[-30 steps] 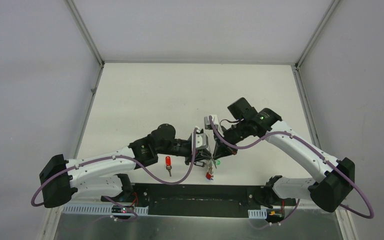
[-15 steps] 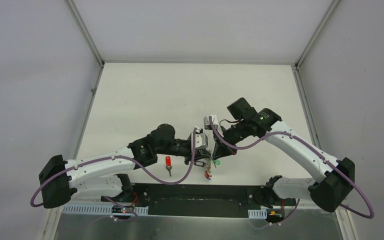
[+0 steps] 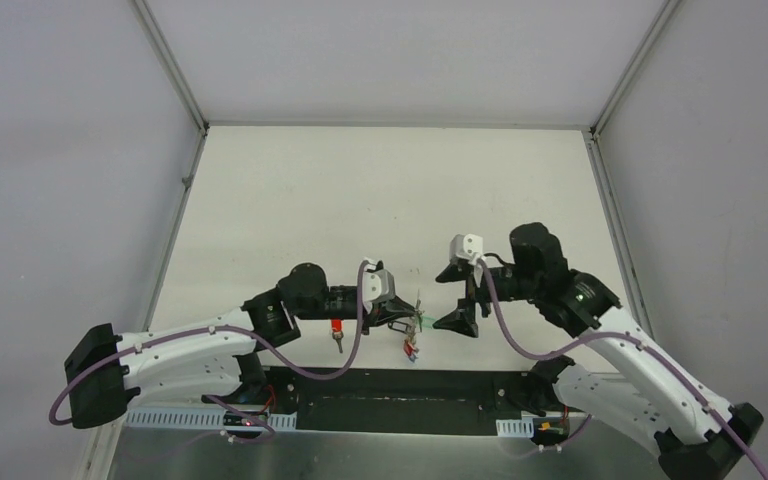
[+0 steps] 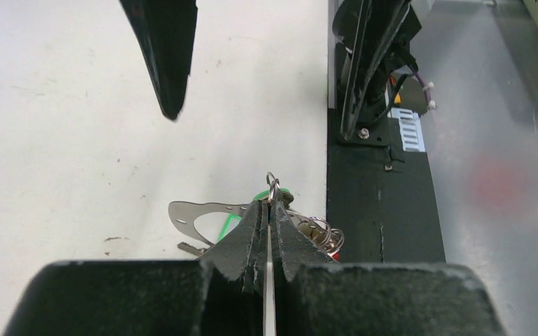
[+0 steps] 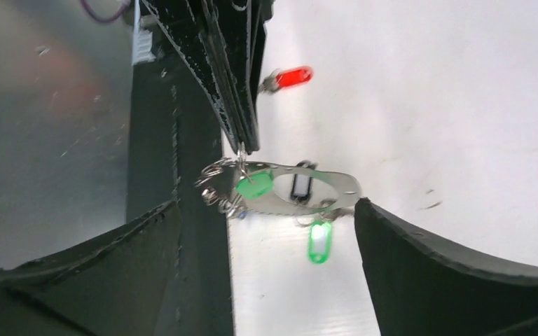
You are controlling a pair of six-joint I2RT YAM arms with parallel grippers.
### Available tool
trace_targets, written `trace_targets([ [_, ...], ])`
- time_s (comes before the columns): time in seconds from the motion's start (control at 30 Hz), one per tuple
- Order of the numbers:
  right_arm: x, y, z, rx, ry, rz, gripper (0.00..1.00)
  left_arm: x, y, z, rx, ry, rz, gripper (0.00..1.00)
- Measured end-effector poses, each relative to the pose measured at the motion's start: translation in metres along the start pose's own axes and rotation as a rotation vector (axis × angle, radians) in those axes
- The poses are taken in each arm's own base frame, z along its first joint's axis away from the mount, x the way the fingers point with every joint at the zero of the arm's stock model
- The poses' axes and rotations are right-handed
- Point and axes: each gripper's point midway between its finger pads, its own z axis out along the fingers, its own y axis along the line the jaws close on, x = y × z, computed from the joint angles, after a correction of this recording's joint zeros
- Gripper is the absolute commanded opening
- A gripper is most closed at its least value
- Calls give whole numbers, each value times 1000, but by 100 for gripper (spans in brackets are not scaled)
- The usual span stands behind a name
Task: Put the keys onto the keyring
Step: Adjust the key on the keyring.
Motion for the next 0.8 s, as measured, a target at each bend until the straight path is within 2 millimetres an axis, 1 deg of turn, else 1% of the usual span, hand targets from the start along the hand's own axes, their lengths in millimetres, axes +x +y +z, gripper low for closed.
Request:
trace_targets([
  [0.13,-22,-6,-12,74,-131,-40,100,-14,1,-11,-34,-84,20,0],
  [0.23,-36,-9,-14,80,-187,-46,100,-31,2,-19,-54,-154,47,0],
  [0.3,-39,-10,-12,65,-211,-40,99,-43,1,-24,-63,-202,65,0],
  [0.33,-39,-8,-11,52,-220,-35,96,-48,1,-25,-65,-218,72,0],
  [0.4,-41,-5,-8,22,-244,-29,87,-56,0,-29,-67,-250,84,0],
  [0.47,-46,-1,-7,-15,-271,-32,71,-60,0,-31,-68,-267,91,0],
  [0.53,-54,4,-7,-51,-303,-48,52,-62,0,-32,-69,-273,94,0],
  [0.57,-57,6,-7,-64,-315,-57,45,-62,0,-32,-69,-273,94,0],
  [0.7,-70,13,-9,-119,-360,-93,36,-62,0,-32,-69,-274,94,0],
  [0.8,-74,17,-11,-143,-377,-121,35,-62,0,-32,-70,-274,97,0],
])
